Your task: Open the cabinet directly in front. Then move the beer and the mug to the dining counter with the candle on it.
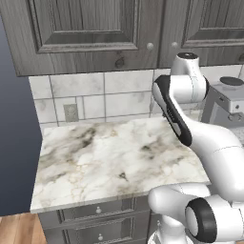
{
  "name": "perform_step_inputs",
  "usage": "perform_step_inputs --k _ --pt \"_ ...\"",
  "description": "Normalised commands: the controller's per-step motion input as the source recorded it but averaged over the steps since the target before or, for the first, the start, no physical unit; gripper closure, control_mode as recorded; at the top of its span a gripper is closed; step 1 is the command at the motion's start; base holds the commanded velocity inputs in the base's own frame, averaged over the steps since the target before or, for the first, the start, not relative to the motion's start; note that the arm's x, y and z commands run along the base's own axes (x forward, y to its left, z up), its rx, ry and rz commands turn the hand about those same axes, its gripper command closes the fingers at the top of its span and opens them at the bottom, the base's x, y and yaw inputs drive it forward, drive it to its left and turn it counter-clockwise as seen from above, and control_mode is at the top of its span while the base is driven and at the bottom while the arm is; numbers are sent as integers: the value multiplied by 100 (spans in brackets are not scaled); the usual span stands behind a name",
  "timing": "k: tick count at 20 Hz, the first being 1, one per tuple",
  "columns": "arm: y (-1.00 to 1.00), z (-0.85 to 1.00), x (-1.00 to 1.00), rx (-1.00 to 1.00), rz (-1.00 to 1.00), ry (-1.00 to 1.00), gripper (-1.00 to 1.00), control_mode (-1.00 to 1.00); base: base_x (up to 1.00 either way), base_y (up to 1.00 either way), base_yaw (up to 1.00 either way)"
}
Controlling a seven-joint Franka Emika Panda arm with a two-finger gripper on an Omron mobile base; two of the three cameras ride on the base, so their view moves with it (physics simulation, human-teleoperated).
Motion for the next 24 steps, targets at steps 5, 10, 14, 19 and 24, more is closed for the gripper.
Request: perform_step_inputs --k 5,10,14,19,24 --pt "0 -5 0 0 0 -11 -100 -100 0 0 0" --pt "0 0 -9 1 0 -25 -100 -100 0 0 0" --pt "-1 2 -33 5 0 -34 -100 -100 0 0 0" --pt "0 13 -44 8 0 -39 -100 -100 0 0 0" --pt "0 25 -56 8 0 -50 -100 -100 0 0 0"
